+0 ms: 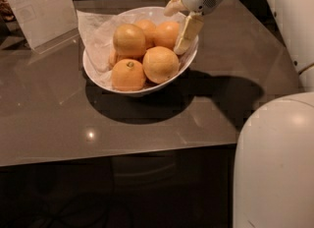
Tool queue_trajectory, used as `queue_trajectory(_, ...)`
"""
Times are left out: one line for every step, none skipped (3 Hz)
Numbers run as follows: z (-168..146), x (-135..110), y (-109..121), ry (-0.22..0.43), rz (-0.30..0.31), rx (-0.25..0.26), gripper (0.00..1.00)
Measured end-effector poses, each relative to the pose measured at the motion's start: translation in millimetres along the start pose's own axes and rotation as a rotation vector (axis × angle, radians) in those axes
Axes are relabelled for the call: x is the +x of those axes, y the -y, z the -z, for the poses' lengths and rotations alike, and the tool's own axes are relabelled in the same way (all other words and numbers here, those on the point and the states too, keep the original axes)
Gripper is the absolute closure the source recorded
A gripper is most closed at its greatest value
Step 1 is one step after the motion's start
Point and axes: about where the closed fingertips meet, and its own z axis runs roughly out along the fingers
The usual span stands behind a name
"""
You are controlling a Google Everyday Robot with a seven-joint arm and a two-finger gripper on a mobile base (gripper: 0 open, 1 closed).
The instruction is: Pick orange from white bowl
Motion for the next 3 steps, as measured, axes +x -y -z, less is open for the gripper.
queue_trajectory(-14.3,4.4,-1.3,0.024,-0.015,-0.027,0.17)
queue_trajectory(-25.4,9.7,-4.6,0.042,-0.038,-0.051,0.18)
queue_trajectory(-33.8,12.4,-6.9,0.057,-0.052,-0.070,0.37)
